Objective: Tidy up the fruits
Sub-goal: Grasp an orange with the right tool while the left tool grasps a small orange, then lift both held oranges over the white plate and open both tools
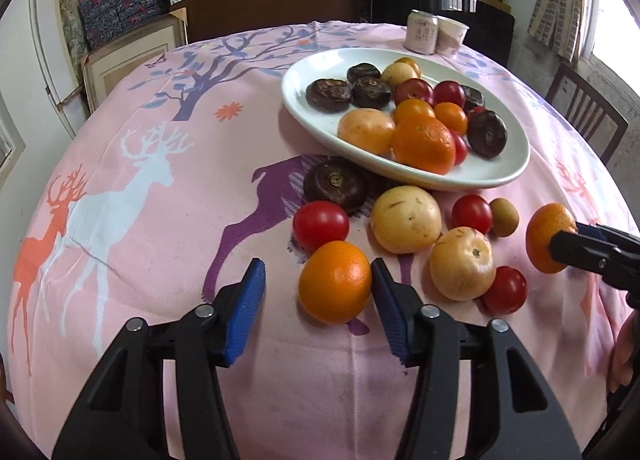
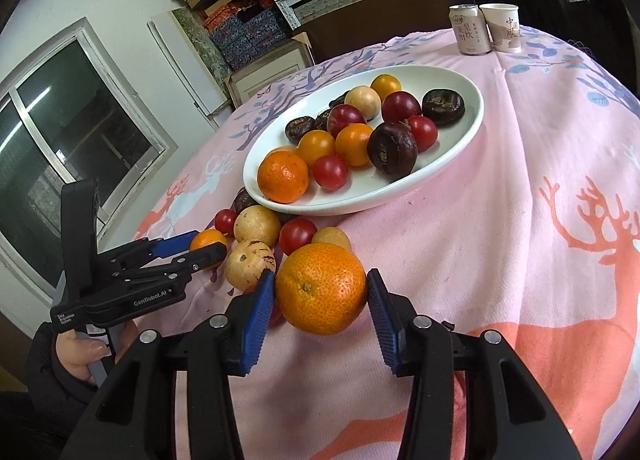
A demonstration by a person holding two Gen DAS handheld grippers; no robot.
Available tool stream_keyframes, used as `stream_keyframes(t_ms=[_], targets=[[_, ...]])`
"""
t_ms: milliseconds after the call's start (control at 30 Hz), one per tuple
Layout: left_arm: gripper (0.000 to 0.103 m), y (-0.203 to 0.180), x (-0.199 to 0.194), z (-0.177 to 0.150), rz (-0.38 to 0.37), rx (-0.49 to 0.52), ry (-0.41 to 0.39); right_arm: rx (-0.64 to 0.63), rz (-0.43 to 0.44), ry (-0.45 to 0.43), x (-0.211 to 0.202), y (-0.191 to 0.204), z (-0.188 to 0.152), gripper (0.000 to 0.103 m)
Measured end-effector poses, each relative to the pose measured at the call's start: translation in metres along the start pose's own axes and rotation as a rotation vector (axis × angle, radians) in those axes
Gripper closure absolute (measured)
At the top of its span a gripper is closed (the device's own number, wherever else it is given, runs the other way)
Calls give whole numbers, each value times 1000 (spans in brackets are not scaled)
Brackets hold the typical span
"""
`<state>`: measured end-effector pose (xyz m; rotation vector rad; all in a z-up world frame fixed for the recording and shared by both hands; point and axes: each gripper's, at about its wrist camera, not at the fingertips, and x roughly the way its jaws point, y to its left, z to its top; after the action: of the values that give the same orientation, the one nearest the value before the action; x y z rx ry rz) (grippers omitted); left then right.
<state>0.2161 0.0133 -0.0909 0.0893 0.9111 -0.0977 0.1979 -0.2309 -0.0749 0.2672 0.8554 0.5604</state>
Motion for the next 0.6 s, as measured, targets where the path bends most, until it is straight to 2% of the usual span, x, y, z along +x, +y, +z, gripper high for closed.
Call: stream_keyframes(t_ms=[33, 100, 300, 600], targets=[[52, -1, 0, 0, -6, 4, 2, 1, 1, 1, 0, 0, 0, 55], [68, -3, -1, -1, -25, 12, 0, 0, 5, -5, -1, 0, 0, 55], [68, 2, -4, -3, -58, -27, -1, 4, 10, -20, -4, -1, 0, 55], [68, -8, -35, -9, -108, -23, -80, -1, 9, -41, -8, 0, -1, 55]])
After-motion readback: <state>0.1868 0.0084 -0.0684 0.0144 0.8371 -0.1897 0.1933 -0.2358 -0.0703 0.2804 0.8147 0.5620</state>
